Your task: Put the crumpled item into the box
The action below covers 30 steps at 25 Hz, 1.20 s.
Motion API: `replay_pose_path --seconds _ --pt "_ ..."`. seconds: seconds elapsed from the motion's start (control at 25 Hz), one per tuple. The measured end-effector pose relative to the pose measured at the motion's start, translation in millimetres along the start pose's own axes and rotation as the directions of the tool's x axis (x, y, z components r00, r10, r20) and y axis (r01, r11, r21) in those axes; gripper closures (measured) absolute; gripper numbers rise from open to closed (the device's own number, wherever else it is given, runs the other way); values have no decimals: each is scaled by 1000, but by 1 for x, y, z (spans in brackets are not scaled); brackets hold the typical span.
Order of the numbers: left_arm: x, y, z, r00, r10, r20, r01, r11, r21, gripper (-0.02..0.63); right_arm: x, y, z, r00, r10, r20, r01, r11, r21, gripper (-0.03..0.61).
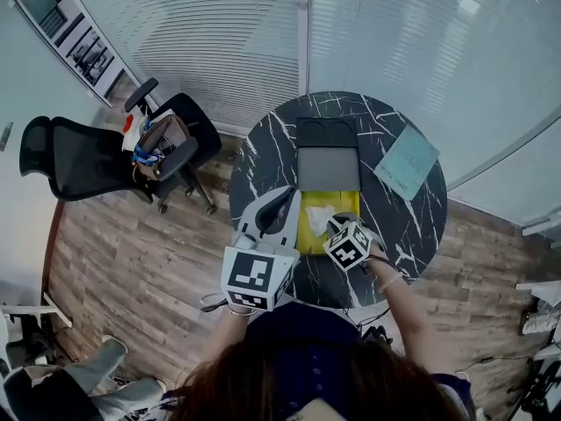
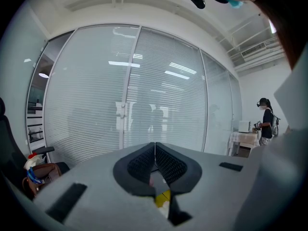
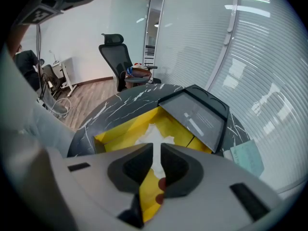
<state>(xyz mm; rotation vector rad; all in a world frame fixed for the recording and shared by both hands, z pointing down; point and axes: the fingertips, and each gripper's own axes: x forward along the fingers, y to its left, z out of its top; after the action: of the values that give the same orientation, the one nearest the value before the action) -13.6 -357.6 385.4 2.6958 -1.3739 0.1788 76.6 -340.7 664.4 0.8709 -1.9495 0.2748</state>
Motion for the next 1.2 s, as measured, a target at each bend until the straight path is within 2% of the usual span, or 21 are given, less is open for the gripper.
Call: replay_pose_path --seconds 0.56,1.2 --pt "-25 -23 1 1000 0 11 0 1000 4 584 -51 -3 17 987 -92 129 78 991 111 535" --pt "-58 -59 -2 1000 6 20 -6 1000 26 584 -110 7 25 950 -177 259 128 973 193 545"
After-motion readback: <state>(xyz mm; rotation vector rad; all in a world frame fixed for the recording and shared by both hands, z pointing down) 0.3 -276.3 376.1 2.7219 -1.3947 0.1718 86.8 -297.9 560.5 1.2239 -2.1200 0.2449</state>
